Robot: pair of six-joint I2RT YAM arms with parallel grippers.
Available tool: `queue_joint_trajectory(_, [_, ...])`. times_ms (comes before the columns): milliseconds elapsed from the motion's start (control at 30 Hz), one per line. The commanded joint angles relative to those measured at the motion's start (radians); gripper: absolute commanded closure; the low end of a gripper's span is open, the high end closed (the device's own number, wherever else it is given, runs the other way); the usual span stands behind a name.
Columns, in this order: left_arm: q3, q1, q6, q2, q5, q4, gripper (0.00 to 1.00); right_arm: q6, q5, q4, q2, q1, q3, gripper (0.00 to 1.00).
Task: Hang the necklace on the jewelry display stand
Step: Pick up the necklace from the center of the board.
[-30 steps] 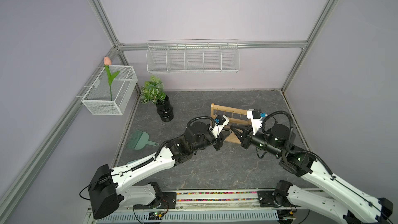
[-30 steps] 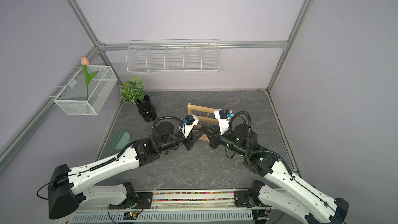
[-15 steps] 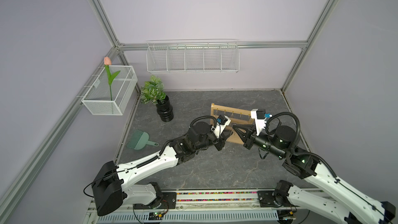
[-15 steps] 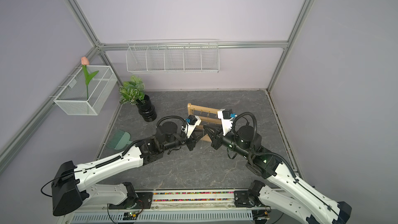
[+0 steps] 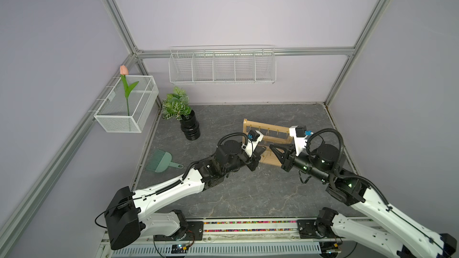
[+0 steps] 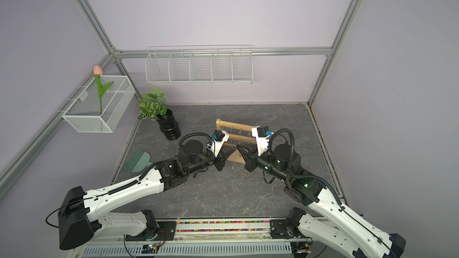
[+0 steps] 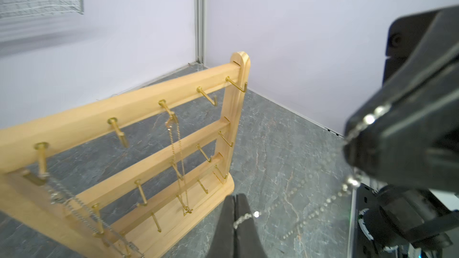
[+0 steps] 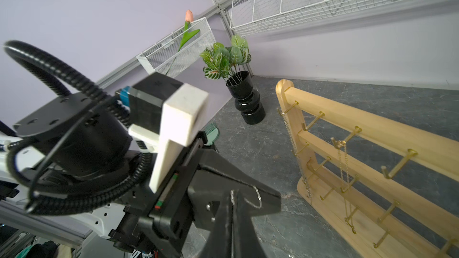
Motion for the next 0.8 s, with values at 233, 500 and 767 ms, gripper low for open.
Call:
queue_joint_trajectory(233, [0.153, -0.017, 0.014, 0.004, -0.193, -0.112, 1.0, -0.095, 0.081, -0.17, -0.015, -0.023, 0.023, 0.93])
queue_joint_trajectory(500, [0.306, -0.037, 0.071, 0.081, -0.195, -0.204, 1.0, -0.178, 0.191, -0.238, -0.004, -0.024, 0.075, 0.93])
queue_joint_trajectory(767, [0.444, -0.06, 0.107, 0.184, -0.181, -0.289, 1.0, -0.253, 0.356, -0.263, 0.003, -0.04, 0.131, 0.93])
